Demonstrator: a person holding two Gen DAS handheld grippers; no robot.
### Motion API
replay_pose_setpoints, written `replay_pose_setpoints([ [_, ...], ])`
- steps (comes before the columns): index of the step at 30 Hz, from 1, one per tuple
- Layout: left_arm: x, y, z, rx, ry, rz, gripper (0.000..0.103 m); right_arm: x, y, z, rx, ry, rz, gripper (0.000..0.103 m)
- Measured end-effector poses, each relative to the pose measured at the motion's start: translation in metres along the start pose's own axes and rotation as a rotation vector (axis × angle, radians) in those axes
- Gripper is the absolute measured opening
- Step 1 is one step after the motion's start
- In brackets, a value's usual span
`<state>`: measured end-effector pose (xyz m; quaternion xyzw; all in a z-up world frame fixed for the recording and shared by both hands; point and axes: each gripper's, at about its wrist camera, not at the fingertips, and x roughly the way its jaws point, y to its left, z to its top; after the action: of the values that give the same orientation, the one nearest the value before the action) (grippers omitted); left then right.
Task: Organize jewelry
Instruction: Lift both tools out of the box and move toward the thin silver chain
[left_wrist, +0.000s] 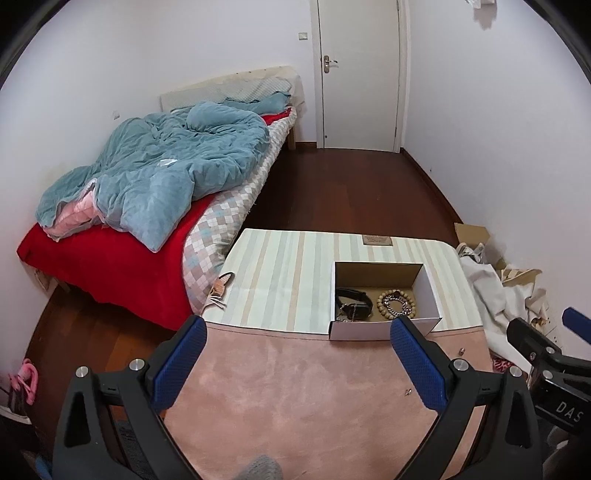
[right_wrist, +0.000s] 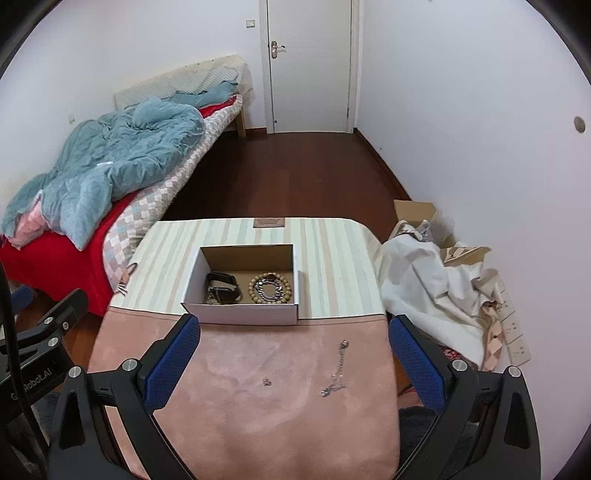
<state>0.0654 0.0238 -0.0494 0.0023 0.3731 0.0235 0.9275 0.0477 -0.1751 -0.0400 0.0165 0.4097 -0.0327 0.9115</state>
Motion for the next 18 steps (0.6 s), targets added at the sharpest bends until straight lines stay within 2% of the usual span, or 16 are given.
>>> replay_pose_setpoints([
  [3,0.010,-0.003,-0.001,-0.010,0.001,0.021,0.102,0.005,-0.016,-0.002,0.059,0.005,0.048,0.103],
  [6,0.024,-0.008,-0.006,-0.012,0.018,0.039,0.102,0.022,-0.043,-0.008,0.130,0.034,0.039,0.103],
  [9,0.044,-0.020,-0.014,0.027,0.036,0.105,0.102,0.052,-0.077,-0.022,0.210,0.102,0.035,0.103],
  [11,0.064,-0.032,-0.024,0.085,0.054,0.177,0.102,0.073,-0.095,-0.034,0.226,0.144,0.020,0.102],
  [13,0.079,-0.040,-0.034,0.126,0.077,0.213,0.102,0.094,-0.106,-0.047,0.229,0.192,0.012,0.088],
  [14,0.091,-0.046,-0.041,0.149,0.099,0.227,0.102,0.107,-0.111,-0.055,0.234,0.223,0.009,0.074],
  [15,0.099,-0.049,-0.046,0.162,0.120,0.231,0.102,0.117,-0.114,-0.061,0.233,0.247,0.003,0.068],
  [18,0.122,-0.058,-0.062,0.194,0.175,0.244,0.102,0.147,-0.116,-0.085,0.221,0.321,0.012,0.067],
])
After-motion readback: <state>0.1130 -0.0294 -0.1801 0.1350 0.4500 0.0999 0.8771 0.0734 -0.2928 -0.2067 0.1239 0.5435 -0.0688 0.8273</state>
